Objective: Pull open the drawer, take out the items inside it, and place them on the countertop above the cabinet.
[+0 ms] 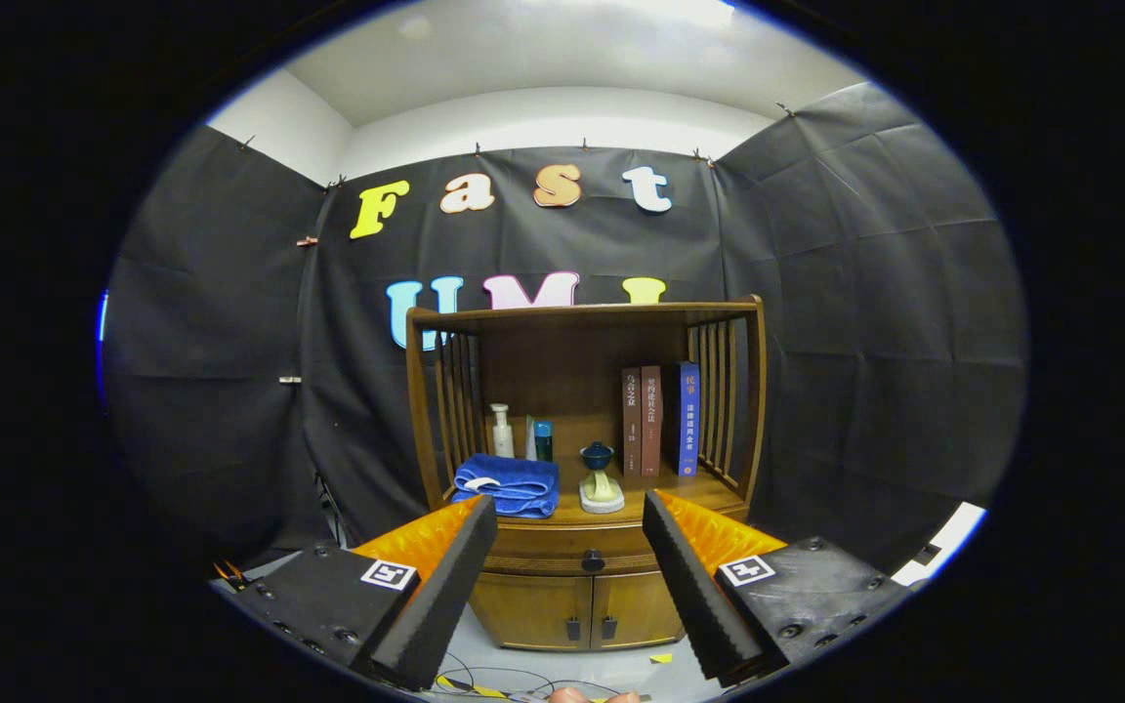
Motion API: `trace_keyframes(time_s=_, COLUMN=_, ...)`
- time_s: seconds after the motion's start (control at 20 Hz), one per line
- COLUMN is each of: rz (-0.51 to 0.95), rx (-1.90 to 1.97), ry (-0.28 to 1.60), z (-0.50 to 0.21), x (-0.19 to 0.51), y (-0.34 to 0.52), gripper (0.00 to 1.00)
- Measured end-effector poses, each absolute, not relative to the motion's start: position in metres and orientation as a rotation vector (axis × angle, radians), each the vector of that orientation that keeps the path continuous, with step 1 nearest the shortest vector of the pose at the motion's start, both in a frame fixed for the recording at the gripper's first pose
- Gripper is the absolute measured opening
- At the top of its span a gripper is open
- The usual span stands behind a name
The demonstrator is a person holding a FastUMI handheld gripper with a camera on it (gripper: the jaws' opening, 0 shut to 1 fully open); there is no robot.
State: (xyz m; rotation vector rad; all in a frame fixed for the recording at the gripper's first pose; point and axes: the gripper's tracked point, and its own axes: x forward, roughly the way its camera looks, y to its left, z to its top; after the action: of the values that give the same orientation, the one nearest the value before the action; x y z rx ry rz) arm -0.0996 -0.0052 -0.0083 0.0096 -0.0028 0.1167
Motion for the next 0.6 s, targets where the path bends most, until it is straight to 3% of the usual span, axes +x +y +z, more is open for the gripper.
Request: trace_keyframes(time_s=0.6, rz=0.155, rx=-0.011, ry=-0.024, z=-0.0086, x=-0.1084, y=0.0054, gripper=0.97)
